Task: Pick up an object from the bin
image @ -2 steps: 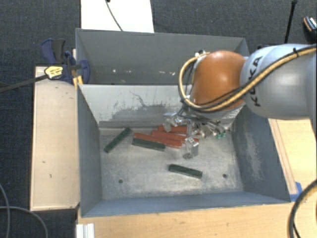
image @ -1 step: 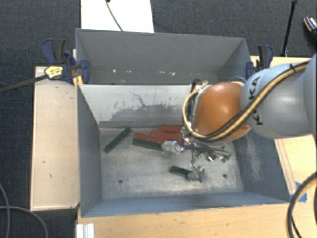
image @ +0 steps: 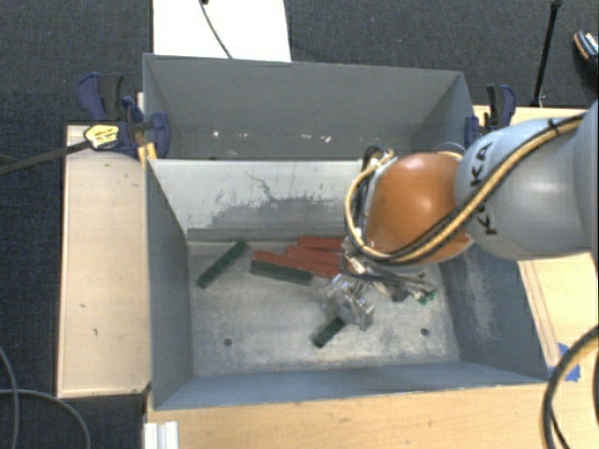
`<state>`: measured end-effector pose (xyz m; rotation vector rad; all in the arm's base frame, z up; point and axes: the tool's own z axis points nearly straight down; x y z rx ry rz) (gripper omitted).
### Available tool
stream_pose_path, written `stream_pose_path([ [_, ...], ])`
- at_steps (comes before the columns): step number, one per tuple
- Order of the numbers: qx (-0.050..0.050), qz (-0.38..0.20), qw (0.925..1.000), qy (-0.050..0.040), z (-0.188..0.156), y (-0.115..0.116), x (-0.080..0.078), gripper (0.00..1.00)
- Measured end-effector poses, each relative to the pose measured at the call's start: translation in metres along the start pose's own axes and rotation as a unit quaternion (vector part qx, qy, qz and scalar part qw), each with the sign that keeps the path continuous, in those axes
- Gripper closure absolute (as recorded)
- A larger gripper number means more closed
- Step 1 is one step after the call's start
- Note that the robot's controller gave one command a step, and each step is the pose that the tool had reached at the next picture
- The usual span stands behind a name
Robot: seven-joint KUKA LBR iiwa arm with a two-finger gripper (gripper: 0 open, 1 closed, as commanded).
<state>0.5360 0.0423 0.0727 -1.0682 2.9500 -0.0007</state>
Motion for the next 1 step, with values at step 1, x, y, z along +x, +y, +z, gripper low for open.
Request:
stream_pose_path([
  [1, 0.003, -0.008, 1.0000, -0.0028, -0.1662, -0.0245, 0.0005, 1.00],
])
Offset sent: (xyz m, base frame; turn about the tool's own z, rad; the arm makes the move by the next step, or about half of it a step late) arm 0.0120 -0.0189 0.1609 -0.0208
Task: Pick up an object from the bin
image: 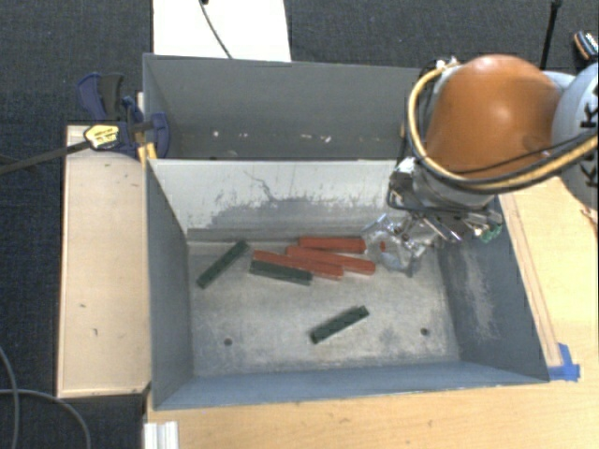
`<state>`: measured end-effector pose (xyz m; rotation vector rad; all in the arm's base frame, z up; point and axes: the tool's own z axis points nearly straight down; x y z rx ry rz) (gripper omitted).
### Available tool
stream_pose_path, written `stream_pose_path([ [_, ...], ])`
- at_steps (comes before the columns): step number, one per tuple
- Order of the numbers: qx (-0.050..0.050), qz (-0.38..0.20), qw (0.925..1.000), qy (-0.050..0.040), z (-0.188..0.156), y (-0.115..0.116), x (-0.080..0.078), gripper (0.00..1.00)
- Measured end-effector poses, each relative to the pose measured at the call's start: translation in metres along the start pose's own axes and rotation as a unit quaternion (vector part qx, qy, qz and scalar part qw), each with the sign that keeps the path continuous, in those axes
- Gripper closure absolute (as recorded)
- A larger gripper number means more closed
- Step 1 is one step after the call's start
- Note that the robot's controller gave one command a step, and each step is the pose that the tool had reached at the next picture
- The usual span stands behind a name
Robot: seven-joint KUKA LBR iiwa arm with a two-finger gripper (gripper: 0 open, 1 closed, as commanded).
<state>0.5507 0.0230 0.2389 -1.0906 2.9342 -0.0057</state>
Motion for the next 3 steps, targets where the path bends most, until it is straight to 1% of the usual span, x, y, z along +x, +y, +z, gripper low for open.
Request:
stream_pose_path([
  [1, -0.004, 0.064, 0.9979, 0.0056, 0.068, -0.005, 0.008, 1.00],
  [2, -0.004, 0.027, 0.9996, 0.0044, 0.038, 0.029, 0.028, 1.00],
  [3, -0.004, 0.029, 0.9996, 0.0046, 0.039, 0.028, 0.028, 0.00],
])
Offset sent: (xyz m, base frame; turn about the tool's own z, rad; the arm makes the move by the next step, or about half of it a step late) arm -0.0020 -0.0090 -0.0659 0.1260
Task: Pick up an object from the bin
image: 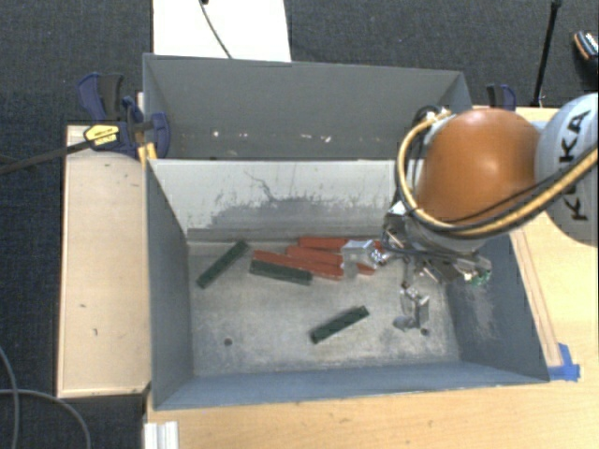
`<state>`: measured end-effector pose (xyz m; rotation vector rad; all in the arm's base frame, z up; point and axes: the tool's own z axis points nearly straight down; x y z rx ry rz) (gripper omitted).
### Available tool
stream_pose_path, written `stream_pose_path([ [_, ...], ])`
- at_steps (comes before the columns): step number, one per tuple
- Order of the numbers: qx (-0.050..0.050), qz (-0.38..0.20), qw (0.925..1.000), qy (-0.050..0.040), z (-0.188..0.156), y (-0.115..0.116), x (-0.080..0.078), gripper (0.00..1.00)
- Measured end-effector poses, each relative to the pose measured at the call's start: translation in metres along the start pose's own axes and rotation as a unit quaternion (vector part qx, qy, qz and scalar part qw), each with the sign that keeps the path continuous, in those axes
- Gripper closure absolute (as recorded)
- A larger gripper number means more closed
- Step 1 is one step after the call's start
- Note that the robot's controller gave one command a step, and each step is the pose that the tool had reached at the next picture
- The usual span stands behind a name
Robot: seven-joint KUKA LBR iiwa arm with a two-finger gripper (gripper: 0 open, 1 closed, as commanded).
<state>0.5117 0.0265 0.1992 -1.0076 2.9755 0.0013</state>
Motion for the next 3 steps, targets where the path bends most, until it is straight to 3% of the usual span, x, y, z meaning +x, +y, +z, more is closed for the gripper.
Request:
stream_pose_path([
  [1, -0.002, -0.148, 0.9890, 0.0012, 0.128, -0.005, 0.005, 0.00],
  [2, 0.000, -0.147, 0.9892, -0.0007, 0.126, -0.006, 0.003, 1.00],
  [3, 0.006, -0.323, 0.9462, -0.0049, 0.105, -0.017, 0.037, 1.00],
])
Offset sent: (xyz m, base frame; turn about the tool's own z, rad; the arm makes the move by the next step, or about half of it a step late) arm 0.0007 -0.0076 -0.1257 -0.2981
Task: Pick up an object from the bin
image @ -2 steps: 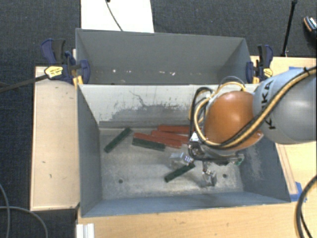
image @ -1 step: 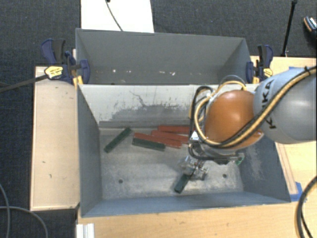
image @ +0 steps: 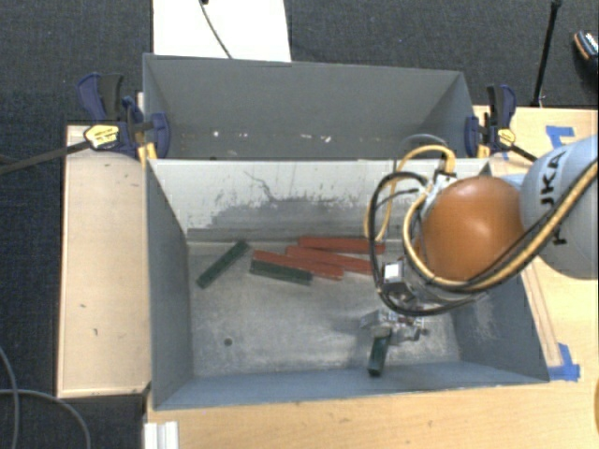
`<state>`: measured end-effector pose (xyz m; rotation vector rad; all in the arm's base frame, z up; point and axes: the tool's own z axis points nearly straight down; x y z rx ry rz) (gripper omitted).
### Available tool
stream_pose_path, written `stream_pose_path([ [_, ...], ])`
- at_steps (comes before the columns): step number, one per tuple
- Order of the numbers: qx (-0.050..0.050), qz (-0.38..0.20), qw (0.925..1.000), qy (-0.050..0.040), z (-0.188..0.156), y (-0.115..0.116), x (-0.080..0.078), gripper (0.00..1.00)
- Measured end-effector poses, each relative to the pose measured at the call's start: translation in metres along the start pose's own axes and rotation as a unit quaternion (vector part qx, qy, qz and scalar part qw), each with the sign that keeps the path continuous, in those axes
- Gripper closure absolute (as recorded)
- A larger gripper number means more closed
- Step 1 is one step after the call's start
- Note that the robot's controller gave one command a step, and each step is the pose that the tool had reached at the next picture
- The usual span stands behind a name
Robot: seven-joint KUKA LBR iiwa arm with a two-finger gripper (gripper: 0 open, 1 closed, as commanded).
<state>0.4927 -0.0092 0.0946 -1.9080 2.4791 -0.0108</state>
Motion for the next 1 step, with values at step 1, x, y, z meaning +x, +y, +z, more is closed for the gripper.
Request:
stream_pose_path([
  [1, -0.001, -0.032, 0.9995, 0.0006, -0.1266, -0.0399, -0.0295, 1.00],
])
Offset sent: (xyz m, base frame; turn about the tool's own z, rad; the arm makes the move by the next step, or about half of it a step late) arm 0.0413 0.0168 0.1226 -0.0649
